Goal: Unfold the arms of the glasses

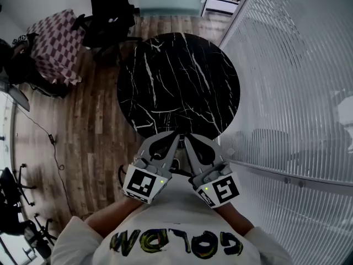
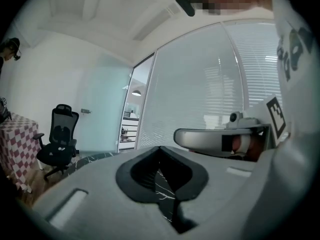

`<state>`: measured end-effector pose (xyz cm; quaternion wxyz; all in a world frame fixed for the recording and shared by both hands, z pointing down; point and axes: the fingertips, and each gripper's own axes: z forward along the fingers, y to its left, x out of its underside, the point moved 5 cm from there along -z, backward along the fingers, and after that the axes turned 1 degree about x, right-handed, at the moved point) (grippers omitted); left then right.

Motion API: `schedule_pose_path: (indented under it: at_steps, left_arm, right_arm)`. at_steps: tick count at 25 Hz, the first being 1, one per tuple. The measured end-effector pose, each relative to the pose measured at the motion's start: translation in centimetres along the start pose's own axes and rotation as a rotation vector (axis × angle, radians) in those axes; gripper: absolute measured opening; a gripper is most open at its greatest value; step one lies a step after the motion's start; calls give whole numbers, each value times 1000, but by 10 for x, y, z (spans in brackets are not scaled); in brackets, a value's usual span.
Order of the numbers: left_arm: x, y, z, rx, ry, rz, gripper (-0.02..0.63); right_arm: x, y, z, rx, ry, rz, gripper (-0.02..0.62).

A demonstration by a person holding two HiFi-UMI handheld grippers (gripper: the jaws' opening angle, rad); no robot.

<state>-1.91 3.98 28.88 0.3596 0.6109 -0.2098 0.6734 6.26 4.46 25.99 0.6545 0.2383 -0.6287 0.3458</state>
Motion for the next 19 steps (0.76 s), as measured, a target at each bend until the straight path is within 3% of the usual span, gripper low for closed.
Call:
schedule_pose_path:
  at_steps: [10, 19]
  left_arm:
    - [-8, 4, 12, -4, -40, 3, 0]
    - [2, 14, 12, 0, 26, 6, 0]
  right_arm:
    - [2, -11, 6, 1, -11, 18, 2]
    - [2, -10, 17, -10, 10, 13, 2]
